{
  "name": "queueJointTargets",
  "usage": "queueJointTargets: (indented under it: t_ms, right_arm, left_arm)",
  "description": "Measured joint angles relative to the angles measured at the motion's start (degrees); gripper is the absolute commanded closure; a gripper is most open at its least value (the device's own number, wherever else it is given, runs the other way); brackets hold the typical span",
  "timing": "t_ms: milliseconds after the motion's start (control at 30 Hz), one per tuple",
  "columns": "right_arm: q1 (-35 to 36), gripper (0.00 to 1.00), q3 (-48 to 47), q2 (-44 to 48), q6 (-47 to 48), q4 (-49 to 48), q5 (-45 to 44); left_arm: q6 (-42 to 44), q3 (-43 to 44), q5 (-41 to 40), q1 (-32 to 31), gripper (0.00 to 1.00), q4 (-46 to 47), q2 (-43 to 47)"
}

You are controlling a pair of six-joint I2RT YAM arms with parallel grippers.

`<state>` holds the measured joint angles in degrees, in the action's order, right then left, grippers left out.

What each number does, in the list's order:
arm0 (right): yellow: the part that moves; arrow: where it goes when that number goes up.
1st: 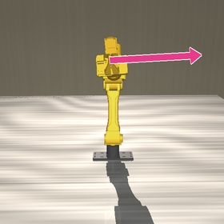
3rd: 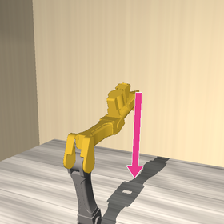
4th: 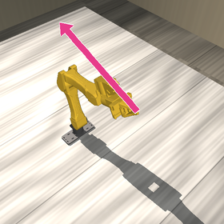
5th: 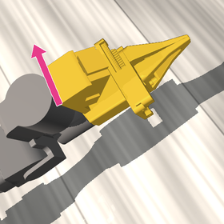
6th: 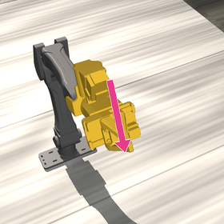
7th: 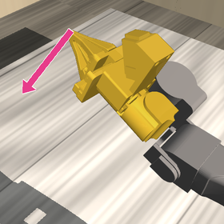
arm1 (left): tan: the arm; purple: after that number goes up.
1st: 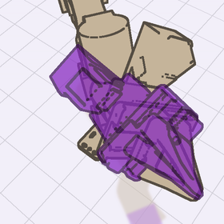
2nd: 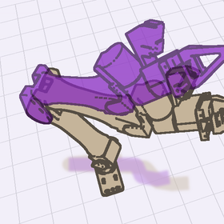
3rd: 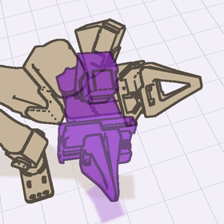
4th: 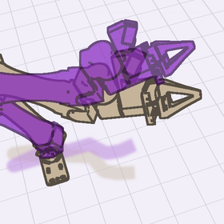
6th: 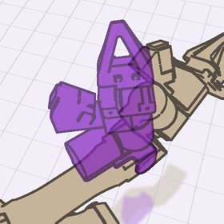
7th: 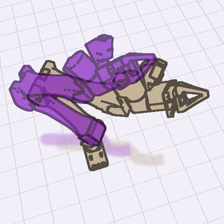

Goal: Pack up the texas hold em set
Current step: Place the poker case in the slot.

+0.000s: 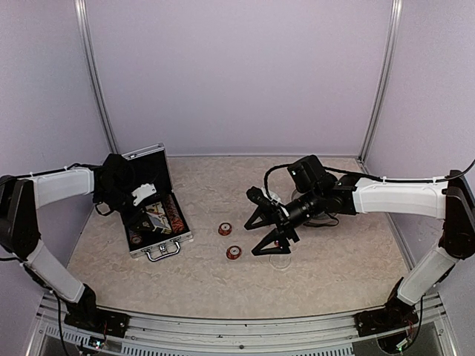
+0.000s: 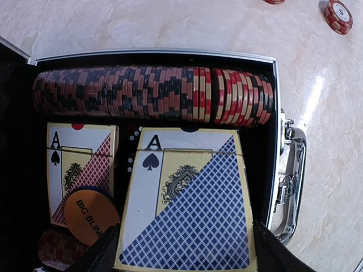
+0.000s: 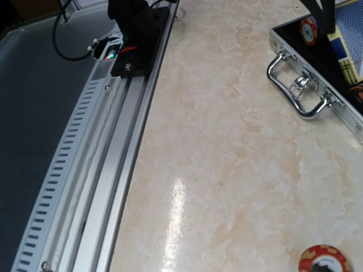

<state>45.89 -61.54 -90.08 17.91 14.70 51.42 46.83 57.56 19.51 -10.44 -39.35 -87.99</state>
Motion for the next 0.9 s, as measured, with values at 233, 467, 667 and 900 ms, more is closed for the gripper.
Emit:
queueJointTargets:
  t_ms: [233,467,667,900]
  right_arm:
    - [0.0,0.02,0.0,0.0,0.0,0.0,0.0]
    - [0.0,0.02,0.0,0.0,0.0,0.0,0.0]
    - [0.0,0.02,0.0,0.0,0.0,0.0,0.0]
    - [0.0,0.02,0.0,0.0,0.0,0.0,0.0]
  left_arm:
    - [1.2,-2.7,0.2,0.0,0.53,-0.3,2.4]
    - [1.9,-5.4,-0.1,0.2,0.53,1.2,5.7]
    - [1.9,-3.7,0.5,0.2,0.57,0.7,3.0]
    - [1.6,-1.8,1.6,0.3,0.56,0.5,-0.9]
